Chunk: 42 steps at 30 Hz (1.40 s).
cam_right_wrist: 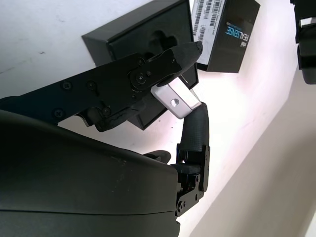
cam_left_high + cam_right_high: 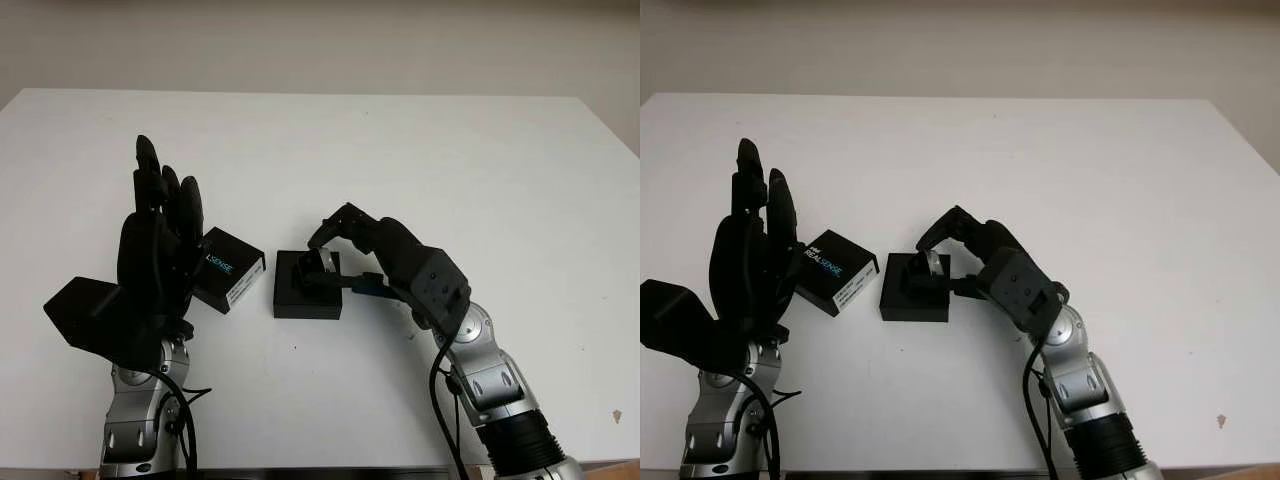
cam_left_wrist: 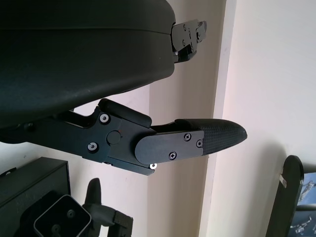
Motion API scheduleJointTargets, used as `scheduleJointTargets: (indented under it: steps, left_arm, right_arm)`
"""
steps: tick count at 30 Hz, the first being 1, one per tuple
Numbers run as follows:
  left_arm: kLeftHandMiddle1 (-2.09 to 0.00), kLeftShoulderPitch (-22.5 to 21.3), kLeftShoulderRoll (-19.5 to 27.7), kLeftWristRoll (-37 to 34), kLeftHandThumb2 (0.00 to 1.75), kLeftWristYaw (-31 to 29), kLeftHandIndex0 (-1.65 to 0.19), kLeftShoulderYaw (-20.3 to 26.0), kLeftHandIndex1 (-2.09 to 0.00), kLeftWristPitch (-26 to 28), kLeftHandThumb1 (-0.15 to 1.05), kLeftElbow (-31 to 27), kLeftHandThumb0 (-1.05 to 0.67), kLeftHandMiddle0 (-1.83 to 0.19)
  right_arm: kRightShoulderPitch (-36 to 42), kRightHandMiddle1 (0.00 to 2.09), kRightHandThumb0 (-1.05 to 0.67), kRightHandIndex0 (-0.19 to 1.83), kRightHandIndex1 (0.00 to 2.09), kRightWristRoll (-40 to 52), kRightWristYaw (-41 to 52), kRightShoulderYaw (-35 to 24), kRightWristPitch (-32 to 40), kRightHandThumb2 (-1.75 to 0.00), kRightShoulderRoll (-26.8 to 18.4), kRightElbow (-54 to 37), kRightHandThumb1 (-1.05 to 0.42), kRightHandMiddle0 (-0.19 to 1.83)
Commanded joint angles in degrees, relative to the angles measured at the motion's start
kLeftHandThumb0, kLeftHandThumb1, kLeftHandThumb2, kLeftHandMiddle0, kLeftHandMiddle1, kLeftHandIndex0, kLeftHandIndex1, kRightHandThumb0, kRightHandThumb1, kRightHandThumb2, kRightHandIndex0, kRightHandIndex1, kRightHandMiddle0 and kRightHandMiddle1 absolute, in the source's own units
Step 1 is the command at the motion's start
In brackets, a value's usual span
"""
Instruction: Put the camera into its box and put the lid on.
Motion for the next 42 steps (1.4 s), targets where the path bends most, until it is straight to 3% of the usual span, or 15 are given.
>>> scheduleJointTargets:
  steps: [1,6,19,25,27,30,33,37,42]
  left_arm:
    - [0.00,-0.53,0.25,0.33,0.51,-0.02,0.19,-0.12,0.00,0.09,1.05,-0.44,-0.71,0.19]
    - [0.00,-0.59,0.30,0.40,0.51,-0.16,0.19,-0.15,0.00,-0.26,1.05,0.05,-0.71,0.19]
    - [0.00,-0.51,0.40,0.37,0.51,-0.38,0.19,-0.12,0.00,-0.21,1.05,0.11,-0.71,0.19]
    - [0.00,-0.42,0.56,0.39,0.51,-0.43,0.19,-0.04,0.00,-0.18,1.05,0.10,-0.71,0.19]
    - [0.00,-0.39,0.55,0.12,0.51,-0.54,0.19,0.02,0.00,-0.03,1.05,0.00,-0.71,0.19]
    - [0.00,-0.31,0.73,0.44,0.51,-0.57,0.19,-0.08,0.00,-0.10,1.05,-0.14,-0.71,0.19]
    - [0.00,-0.23,0.62,0.33,0.51,-0.52,0.19,0.03,0.00,-0.22,1.05,-0.12,-0.71,0.19]
    - [0.00,-0.04,0.60,-0.04,0.51,-0.79,0.19,0.13,0.00,-0.32,1.05,-0.07,-0.71,0.19]
    - [0.00,-0.20,0.73,0.16,0.52,-0.82,0.19,0.09,0.00,-0.16,1.05,0.01,-0.71,0.19]
  right_arm:
    - [0.54,1.72,-0.39,0.24,0.23,0.57,-0.63,-0.02,-1.19,-0.06,0.83,0.26,-0.99,0.24]
    - [0.70,1.76,-0.42,0.24,0.25,3.40,-0.95,-1.15,0.99,-0.05,3.15,0.17,-0.99,0.24]
    - [1.94,1.72,-0.42,0.21,0.22,13.56,-3.13,-5.35,22.15,-0.06,10.15,-8.56,-1.00,0.24]
    - [2.51,1.68,-0.42,0.21,0.19,17.66,-4.63,-7.41,26.51,-0.06,12.32,-10.75,-1.02,0.21]
    - [3.04,1.69,-0.43,0.21,0.19,15.49,-5.60,-5.87,24.18,-0.06,11.53,-10.88,-1.03,0.20]
    - [3.92,1.67,-0.44,0.25,0.19,5.60,-6.99,-0.09,10.37,-0.06,6.27,-8.65,-1.03,0.20]
    - [3.12,1.46,-0.43,0.23,0.16,-0.38,-6.51,1.72,0.47,-0.05,1.50,-7.52,-1.00,0.18]
    - [1.27,1.06,-0.48,0.25,0.12,-7.16,-6.96,2.03,-3.52,-0.05,-2.56,-11.11,-0.94,0.25]
    - [3.30,1.09,-0.58,0.35,0.15,-24.71,-13.34,6.51,-4.77,-0.06,-4.31,-17.50,-0.93,0.31]
